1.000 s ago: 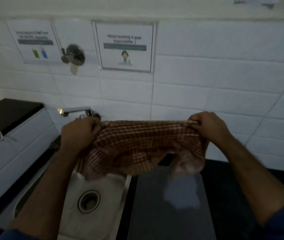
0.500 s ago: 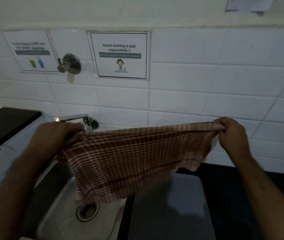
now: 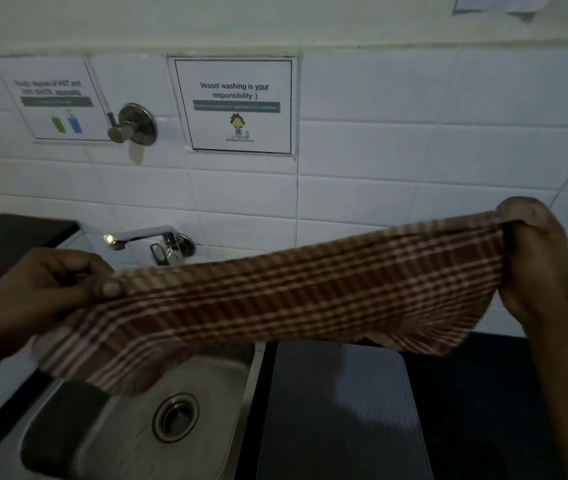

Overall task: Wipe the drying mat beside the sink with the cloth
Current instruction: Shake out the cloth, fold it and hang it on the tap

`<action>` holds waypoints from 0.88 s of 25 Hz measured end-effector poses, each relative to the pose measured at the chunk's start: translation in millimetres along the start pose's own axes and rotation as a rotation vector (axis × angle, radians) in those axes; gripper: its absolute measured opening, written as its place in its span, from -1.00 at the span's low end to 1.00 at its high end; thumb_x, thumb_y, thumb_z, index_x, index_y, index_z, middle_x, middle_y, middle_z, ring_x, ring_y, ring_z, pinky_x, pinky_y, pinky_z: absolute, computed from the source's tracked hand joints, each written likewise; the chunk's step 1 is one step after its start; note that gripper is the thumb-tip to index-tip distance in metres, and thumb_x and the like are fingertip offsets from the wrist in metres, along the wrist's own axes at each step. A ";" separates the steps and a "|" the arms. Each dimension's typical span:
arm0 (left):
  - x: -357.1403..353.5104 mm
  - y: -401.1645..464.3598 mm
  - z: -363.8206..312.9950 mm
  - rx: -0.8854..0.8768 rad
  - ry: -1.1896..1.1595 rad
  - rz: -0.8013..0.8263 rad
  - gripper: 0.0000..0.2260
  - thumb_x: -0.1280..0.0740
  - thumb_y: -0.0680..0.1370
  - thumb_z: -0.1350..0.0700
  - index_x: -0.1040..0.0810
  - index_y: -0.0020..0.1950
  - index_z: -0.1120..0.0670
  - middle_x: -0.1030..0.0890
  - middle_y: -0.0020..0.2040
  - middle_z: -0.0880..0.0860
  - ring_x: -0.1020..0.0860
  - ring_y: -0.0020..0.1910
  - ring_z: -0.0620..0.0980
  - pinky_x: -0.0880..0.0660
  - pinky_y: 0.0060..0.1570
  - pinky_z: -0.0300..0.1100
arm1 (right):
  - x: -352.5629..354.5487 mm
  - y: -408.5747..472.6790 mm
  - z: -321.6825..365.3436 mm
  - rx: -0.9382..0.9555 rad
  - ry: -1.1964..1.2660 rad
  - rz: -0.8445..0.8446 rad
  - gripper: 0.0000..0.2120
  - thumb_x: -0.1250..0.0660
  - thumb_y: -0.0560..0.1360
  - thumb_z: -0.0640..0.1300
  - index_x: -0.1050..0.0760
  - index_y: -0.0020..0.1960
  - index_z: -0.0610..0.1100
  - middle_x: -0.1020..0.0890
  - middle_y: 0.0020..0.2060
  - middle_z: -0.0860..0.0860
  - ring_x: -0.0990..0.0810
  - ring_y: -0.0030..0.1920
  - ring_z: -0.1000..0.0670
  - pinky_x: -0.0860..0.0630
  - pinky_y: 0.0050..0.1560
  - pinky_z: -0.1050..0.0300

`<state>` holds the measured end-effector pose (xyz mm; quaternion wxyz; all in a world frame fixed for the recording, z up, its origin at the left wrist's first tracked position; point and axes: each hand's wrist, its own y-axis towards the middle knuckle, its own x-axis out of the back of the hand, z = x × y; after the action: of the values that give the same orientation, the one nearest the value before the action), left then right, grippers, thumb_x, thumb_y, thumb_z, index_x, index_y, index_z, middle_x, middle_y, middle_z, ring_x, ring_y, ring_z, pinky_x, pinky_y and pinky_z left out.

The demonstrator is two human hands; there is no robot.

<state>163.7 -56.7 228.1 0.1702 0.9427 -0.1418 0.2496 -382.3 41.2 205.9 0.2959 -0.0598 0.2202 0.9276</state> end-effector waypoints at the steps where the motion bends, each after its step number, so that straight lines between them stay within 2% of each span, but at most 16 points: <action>1: 9.6 -0.3 5.6 0.066 0.019 0.091 -0.96 -0.48 0.42 0.21 -0.72 -0.21 0.16 -0.72 -0.25 0.19 -0.70 -0.28 0.17 -0.64 -0.32 -0.13 | 3.2 2.0 -3.5 0.030 -0.115 -0.011 -0.69 -0.22 0.55 -0.30 -0.56 -0.26 -0.01 -0.60 -0.31 0.06 -0.53 -0.24 0.02 -0.50 -0.18 0.17; 3: 12.9 0.1 20.8 0.088 0.256 0.182 -0.92 -0.51 0.43 0.04 -0.74 -0.11 0.00 -0.75 -0.16 0.04 -0.72 -0.16 0.03 -0.64 -0.10 -0.01 | -0.6 4.3 -12.8 0.034 -0.305 -0.062 -0.71 -0.28 0.60 -0.20 -0.58 -0.27 -0.03 -0.62 -0.34 0.08 -0.56 -0.23 0.00 -0.51 -0.14 0.17; 4: 5.9 1.7 30.7 0.089 0.364 0.183 -0.88 -0.44 0.45 -0.06 -0.72 -0.09 -0.07 -0.74 -0.15 -0.02 -0.70 -0.14 -0.01 -0.61 -0.04 0.03 | -3.1 5.5 -22.9 0.013 -0.387 -0.072 -0.73 -0.32 0.60 -0.13 -0.62 -0.27 -0.02 -0.65 -0.34 0.10 -0.60 -0.21 -0.03 -0.53 -0.09 0.14; 6: -19.5 1.8 48.4 0.071 0.391 0.024 -0.80 -0.30 0.52 -0.14 -0.64 -0.10 -0.08 -0.69 -0.17 -0.07 -0.65 -0.13 -0.01 -0.55 -0.02 0.05 | -4.9 2.0 -46.3 -0.094 -0.478 -0.043 -0.78 -0.39 0.56 0.04 -0.69 -0.20 -0.02 -0.73 -0.26 0.05 -0.69 -0.13 -0.06 -0.60 0.01 0.07; 7: -35.9 0.8 53.8 0.084 0.277 -0.062 -0.77 -0.28 0.56 -0.14 -0.61 -0.10 -0.02 -0.66 -0.19 -0.04 -0.64 -0.13 0.01 -0.54 -0.03 0.06 | -11.4 -0.8 -46.4 -0.132 -0.434 -0.051 -0.79 -0.41 0.54 0.08 -0.71 -0.15 -0.03 -0.74 -0.22 0.01 -0.71 -0.11 -0.06 -0.61 0.02 0.07; 9: -53.8 9.4 64.4 0.050 0.123 -0.145 -0.71 -0.25 0.59 -0.13 -0.56 -0.08 0.07 -0.64 -0.17 0.06 -0.61 -0.13 0.10 -0.51 -0.03 0.08 | -20.1 5.6 -46.6 -0.132 -0.342 -0.055 -0.83 -0.38 0.58 -0.01 -0.70 -0.05 -0.06 -0.73 -0.12 -0.05 -0.70 -0.04 -0.08 -0.59 0.02 0.08; 11: -64.5 -0.5 86.7 0.062 0.167 -0.162 -0.71 -0.19 0.56 -0.18 -0.56 -0.05 0.01 -0.65 -0.12 0.08 -0.62 -0.08 0.15 -0.52 0.00 0.09 | -15.3 -4.3 -54.8 -0.143 -0.537 0.052 -0.85 -0.32 0.60 -0.10 -0.69 -0.01 -0.02 -0.72 -0.04 -0.02 -0.68 0.02 -0.07 -0.58 0.04 0.13; 12: -58.9 0.6 92.9 0.075 0.243 -0.174 -0.71 -0.19 0.55 -0.20 -0.56 -0.04 -0.03 -0.66 -0.10 0.08 -0.63 -0.06 0.17 -0.54 0.00 0.06 | -13.8 3.5 -57.2 -0.143 -0.531 0.043 -0.86 -0.33 0.61 -0.09 -0.68 0.00 0.00 -0.71 -0.02 0.01 -0.68 0.01 -0.02 -0.60 0.02 0.18; 13: -53.7 6.3 96.1 0.067 0.219 -0.264 -0.70 -0.19 0.54 -0.22 -0.57 -0.03 -0.05 -0.67 -0.11 0.07 -0.64 -0.07 0.18 -0.55 -0.02 0.03 | -20.8 5.7 -51.4 -0.152 -0.504 0.015 -0.86 -0.33 0.61 -0.08 -0.67 -0.03 0.01 -0.71 -0.03 0.01 -0.67 -0.04 0.02 -0.60 -0.06 0.19; 14: -45.7 3.3 105.9 0.054 0.245 -0.280 -0.70 -0.20 0.55 -0.22 -0.57 -0.02 -0.04 -0.67 -0.13 0.06 -0.64 -0.10 0.18 -0.56 -0.05 0.01 | -21.2 6.7 -54.2 -0.170 -0.499 0.018 -0.83 -0.31 0.63 -0.08 -0.65 -0.09 0.00 -0.70 -0.08 0.00 -0.65 -0.11 0.02 -0.58 -0.15 0.19; 15: -44.2 3.5 107.3 0.103 0.300 -0.345 -0.71 -0.21 0.56 -0.20 -0.56 -0.01 -0.02 -0.67 -0.15 0.05 -0.64 -0.13 0.15 -0.55 -0.09 -0.06 | -21.3 4.1 -60.8 -0.191 -0.541 0.035 -0.78 -0.29 0.64 -0.08 -0.63 -0.14 -0.01 -0.69 -0.14 0.00 -0.64 -0.15 -0.01 -0.55 -0.19 0.18; 16: -46.9 5.1 99.9 0.161 0.251 -0.374 -0.72 -0.21 0.57 -0.18 -0.55 -0.02 0.00 -0.67 -0.17 0.03 -0.64 -0.17 0.10 -0.53 -0.15 -0.13 | -23.7 -0.4 -63.9 -0.183 -0.536 0.057 -0.76 -0.28 0.64 -0.07 -0.62 -0.16 -0.03 -0.68 -0.16 0.00 -0.64 -0.14 -0.04 -0.54 -0.18 0.16; 18: -52.7 10.8 79.9 0.154 0.195 -0.412 -0.75 -0.24 0.57 -0.12 -0.56 -0.04 0.03 -0.67 -0.23 0.04 -0.63 -0.24 0.07 -0.50 -0.32 -0.17 | -34.1 5.8 -63.8 -0.168 -0.430 0.024 -0.77 -0.28 0.64 -0.01 -0.63 -0.11 -0.04 -0.69 -0.12 -0.01 -0.65 -0.08 -0.05 -0.56 -0.09 0.12; 19: -57.6 14.6 65.4 0.146 0.019 -0.430 -0.79 -0.26 0.59 -0.06 -0.57 -0.05 0.06 -0.68 -0.25 0.06 -0.63 -0.27 0.09 -0.51 -0.36 -0.20 | -36.2 6.7 -61.5 -0.159 -0.428 -0.003 -0.78 -0.27 0.64 0.00 -0.62 -0.08 -0.04 -0.69 -0.10 -0.01 -0.65 -0.05 -0.06 -0.56 -0.05 0.10; 21: -62.5 15.5 40.6 0.170 -0.372 -0.473 -0.83 -0.26 0.63 0.08 -0.60 -0.06 0.08 -0.71 -0.23 0.08 -0.66 -0.26 0.06 -0.61 -0.27 -0.19 | -31.7 9.4 -54.8 -0.105 -0.479 -0.028 -0.82 -0.25 0.64 -0.03 -0.59 -0.06 -0.03 -0.67 -0.10 -0.02 -0.64 -0.02 -0.12 -0.56 -0.01 0.04; 22: -51.5 17.9 38.4 0.178 -0.521 -0.482 -0.84 -0.25 0.64 0.10 -0.61 -0.04 0.08 -0.72 -0.18 0.08 -0.68 -0.23 0.02 -0.65 -0.21 -0.15 | -25.7 9.0 -47.4 -0.075 -0.440 -0.024 -0.82 -0.26 0.65 -0.04 -0.58 -0.08 -0.01 -0.67 -0.13 0.01 -0.64 -0.05 -0.09 -0.56 -0.03 0.08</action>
<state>130.6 -78.5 174.4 0.0995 0.9921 0.0679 -0.0348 -367.3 0.2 173.0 0.3456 0.1304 0.1149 0.9221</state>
